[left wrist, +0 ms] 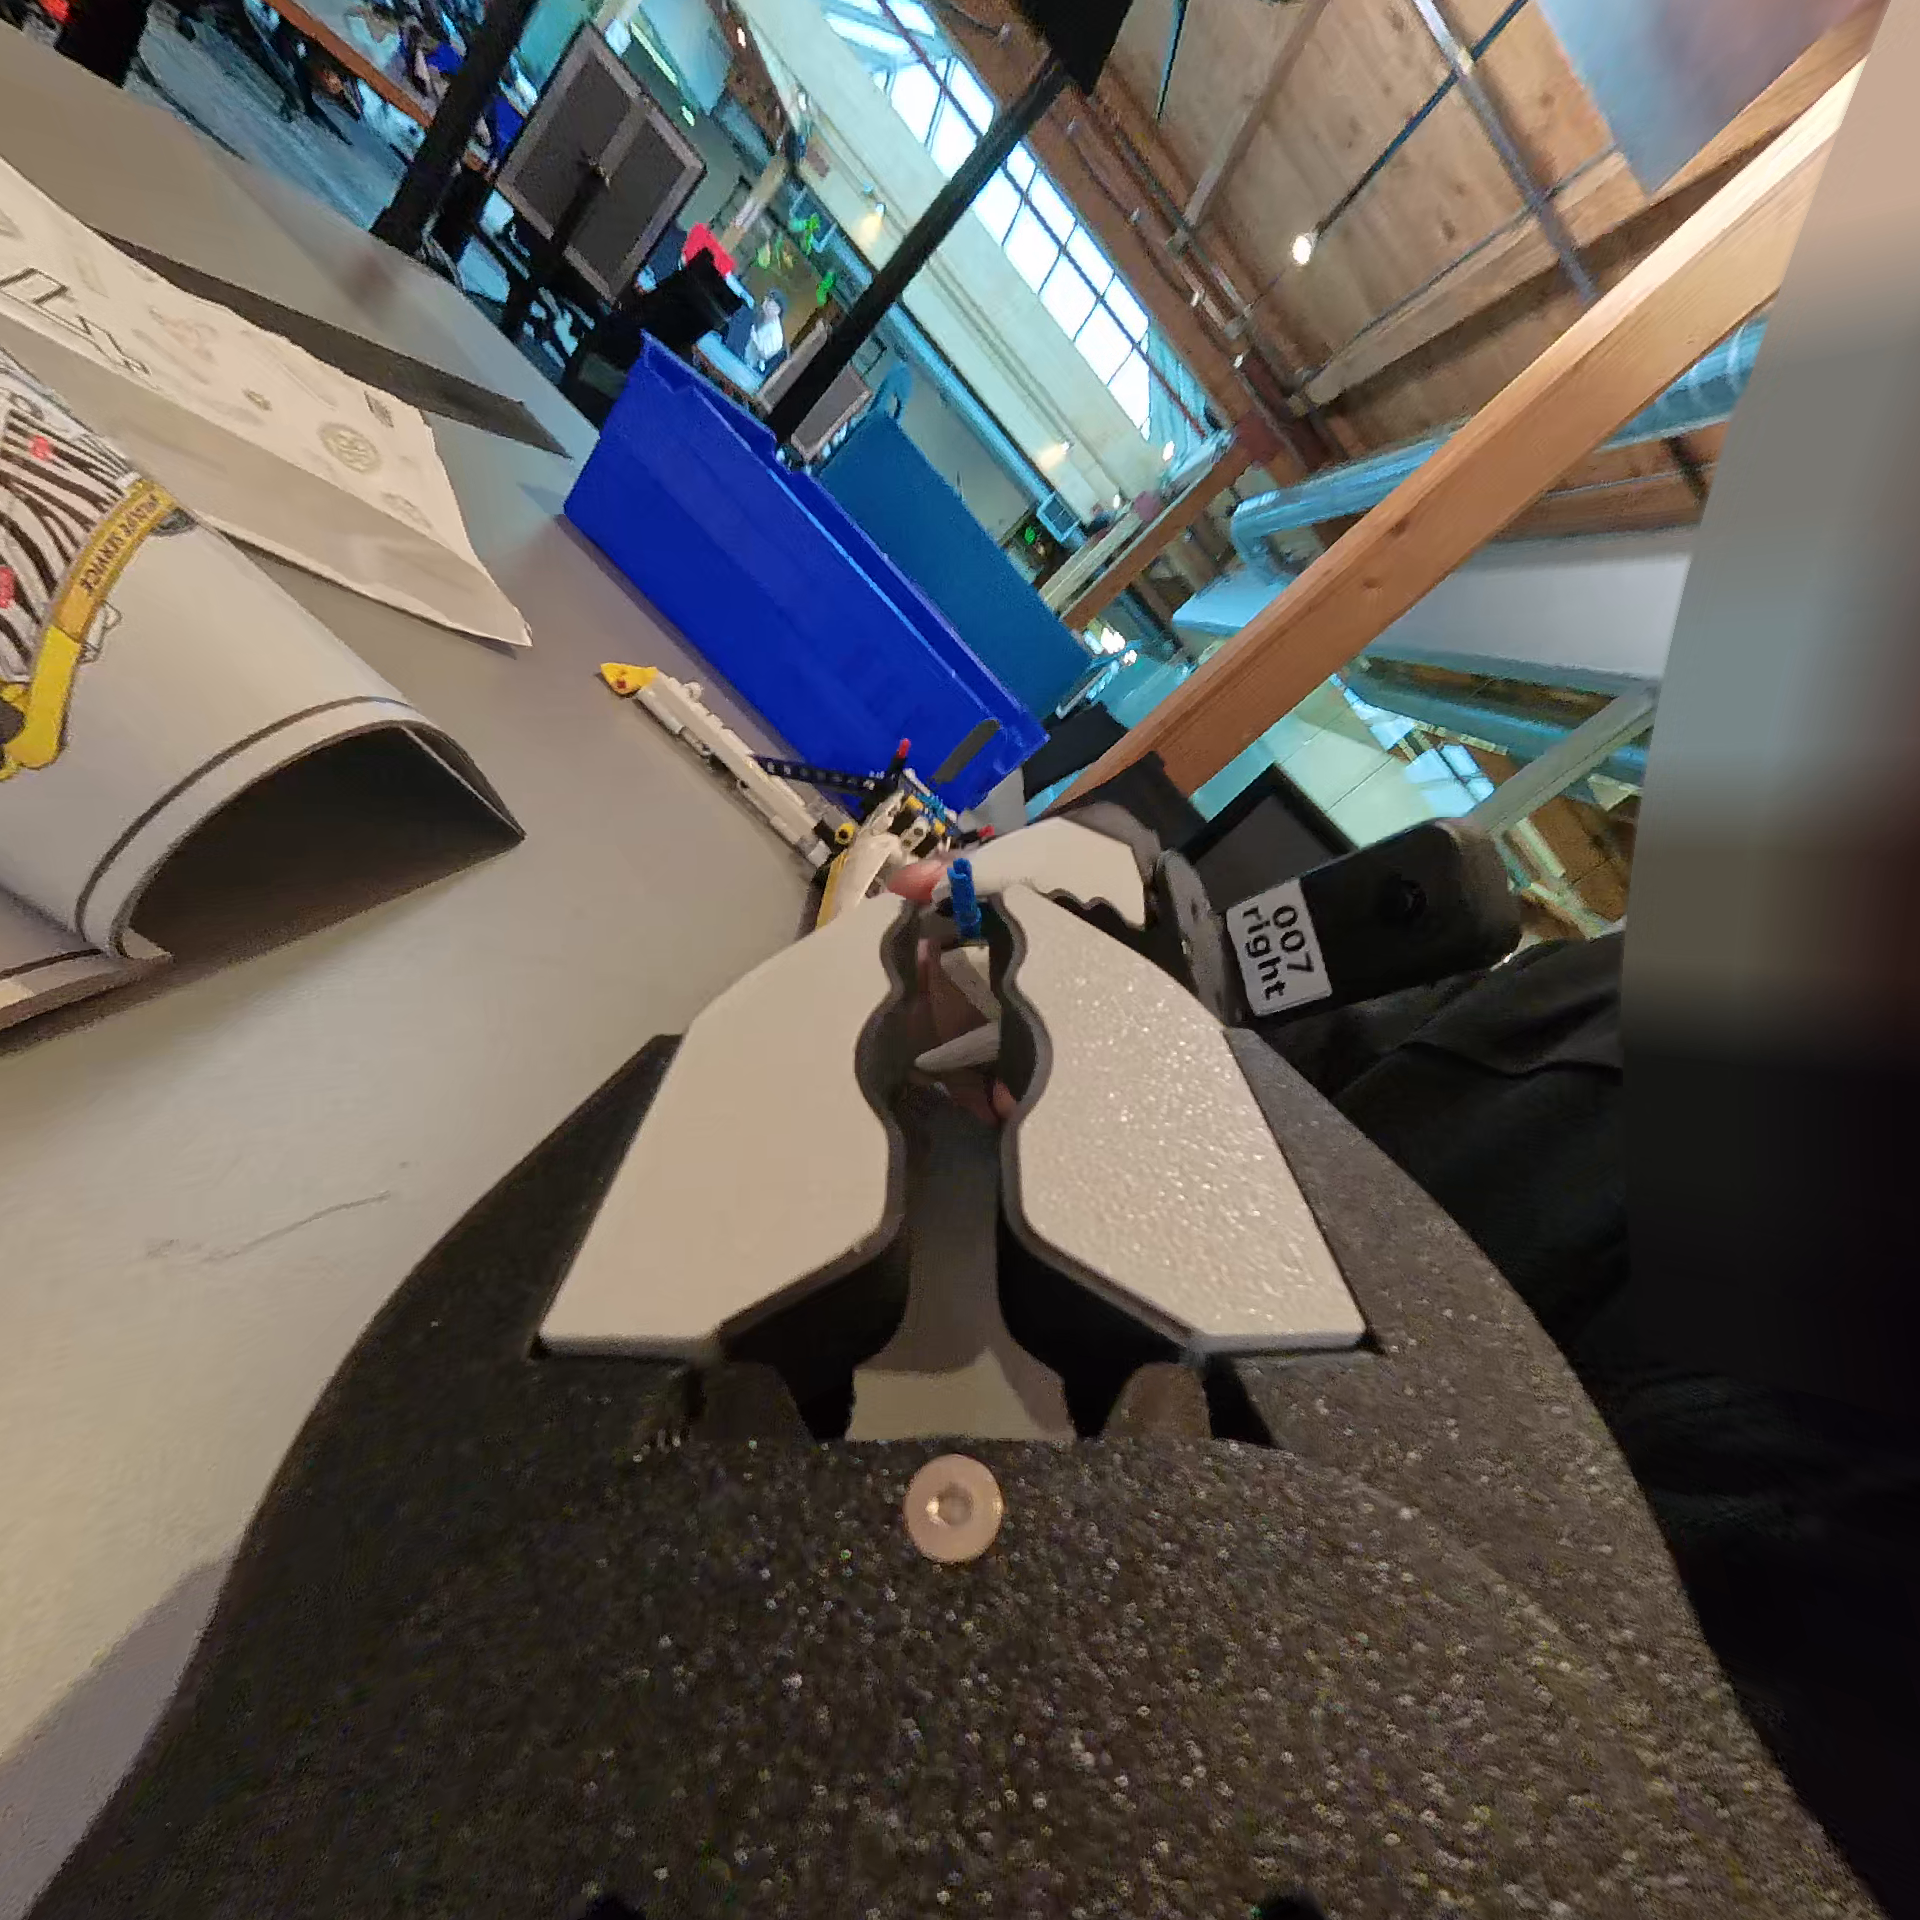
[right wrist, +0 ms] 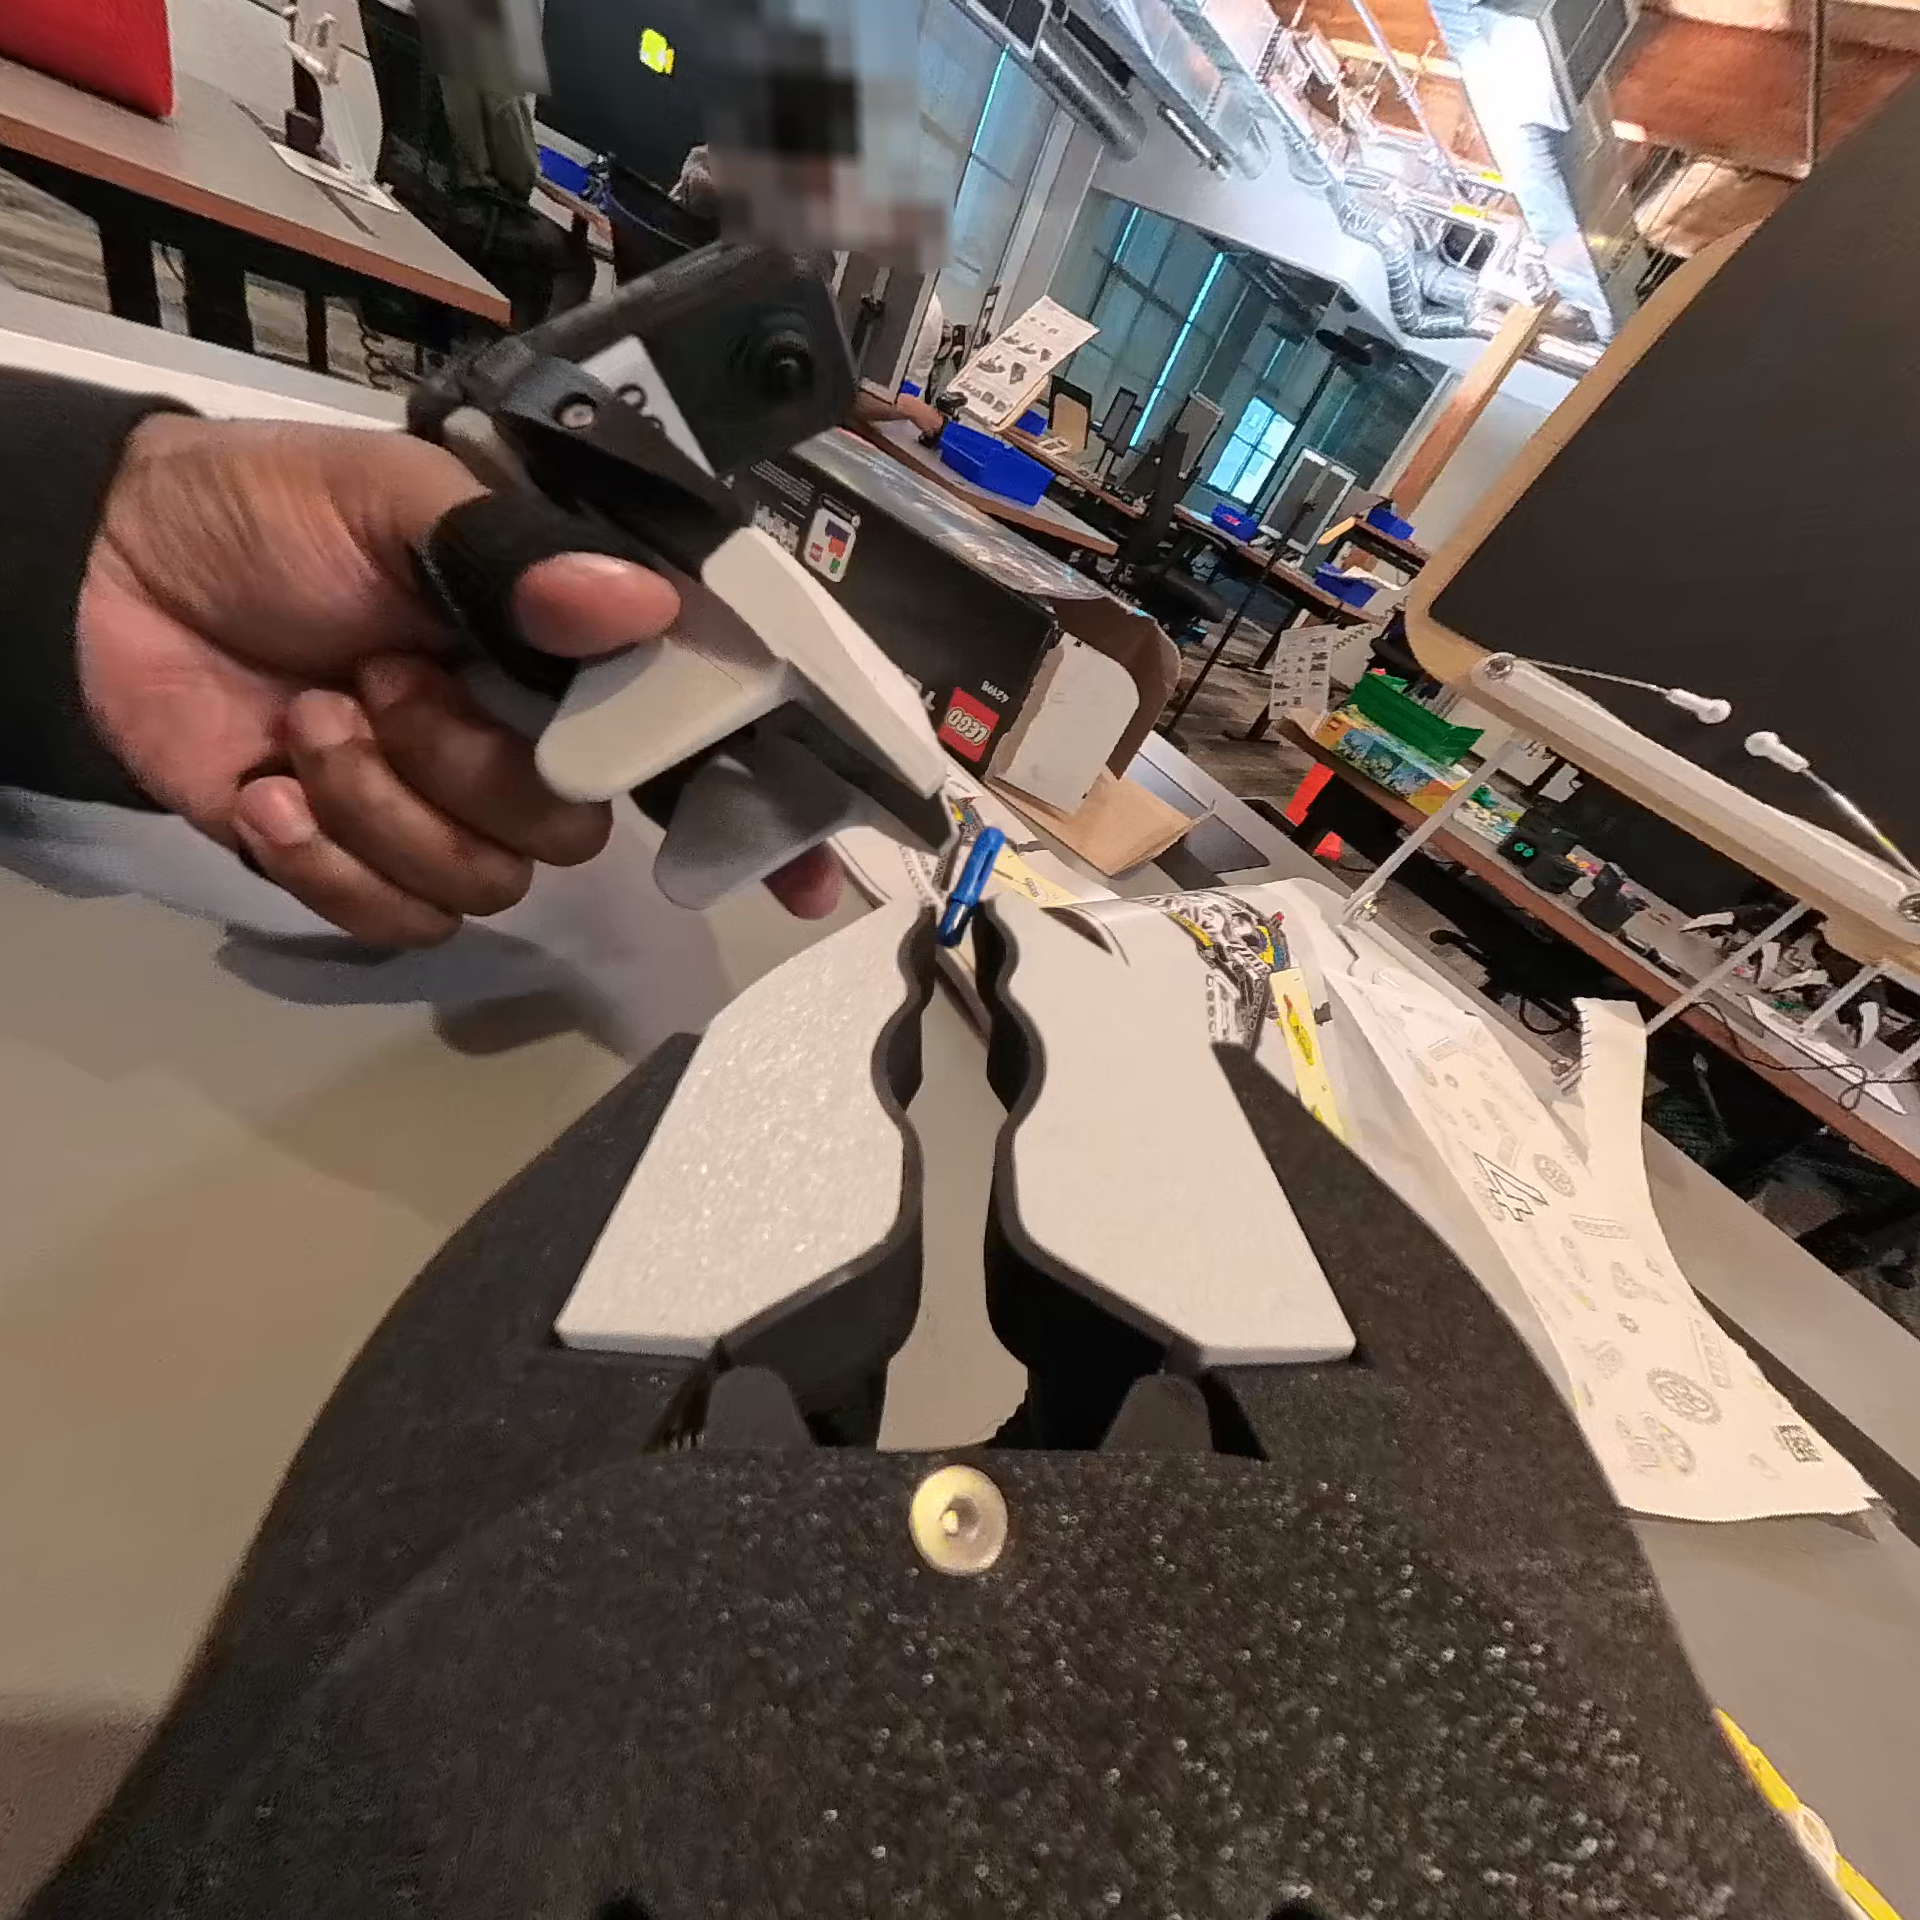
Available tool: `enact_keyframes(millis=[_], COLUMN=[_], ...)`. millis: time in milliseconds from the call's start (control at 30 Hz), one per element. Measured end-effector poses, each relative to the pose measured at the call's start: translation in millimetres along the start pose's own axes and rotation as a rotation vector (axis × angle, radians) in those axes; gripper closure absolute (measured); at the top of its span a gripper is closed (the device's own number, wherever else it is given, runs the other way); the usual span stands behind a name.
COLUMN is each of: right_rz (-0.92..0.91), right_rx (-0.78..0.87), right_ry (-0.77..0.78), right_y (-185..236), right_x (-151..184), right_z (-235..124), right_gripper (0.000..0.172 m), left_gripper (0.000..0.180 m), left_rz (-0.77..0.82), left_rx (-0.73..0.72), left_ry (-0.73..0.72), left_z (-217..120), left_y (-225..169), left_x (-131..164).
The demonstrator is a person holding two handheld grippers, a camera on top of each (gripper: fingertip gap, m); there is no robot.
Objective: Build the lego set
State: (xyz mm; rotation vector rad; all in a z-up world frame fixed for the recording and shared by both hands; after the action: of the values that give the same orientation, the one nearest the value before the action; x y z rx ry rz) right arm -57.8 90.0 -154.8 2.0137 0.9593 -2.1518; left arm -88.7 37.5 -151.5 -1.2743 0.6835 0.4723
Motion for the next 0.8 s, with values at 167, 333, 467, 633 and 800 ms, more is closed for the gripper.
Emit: enact_keyframes(millis=[167,333,467,633,800], right_rz=[-0.033,-0.054,-0.044,-0.070,-0.082], right_rx=[-0.064,-0.075,-0.060,-0.048,-0.051], right_ry=[0.011,0.011,0.018,0.029,0.018], right_y=[12.0,15.6,11.4,11.3,12.9], right_x=[2.1,2.3,3.7,5.3,4.1], right_z=[0.0,-0.1,-0.1,-0.1,-0.9], right_gripper=[0.167,0.167,0.168,0.168,0.168], left_gripper=[0.159,0.172,0.170,0.169,0.176], left_rz=[0.018,-0.005,-0.021,-0.032,-0.061], left_rx=[-0.008,0.006,-0.001,0.007,0.046], left_ry=[0.064,0.090,0.074,0.116,0.090], left_z=[7.7,9.4,6.4,7.7,9.3], left_y=[-0.4,0.2,2.1,1.9,0.5], left_x=[9.7,15.2,11.9,16.8,17.6])
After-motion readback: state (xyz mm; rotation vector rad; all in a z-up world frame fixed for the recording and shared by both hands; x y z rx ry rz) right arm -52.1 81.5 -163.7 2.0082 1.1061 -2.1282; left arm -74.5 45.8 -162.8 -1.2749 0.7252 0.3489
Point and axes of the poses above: each gripper's, where its closed fingertips meet, z out along the fingers, x out of its underside, y = z × x across the jaws, the point moved 3 cm from there along -z, back along the fingers, and after that the axes turned 5 degrees about x, right-handed, at the moved point
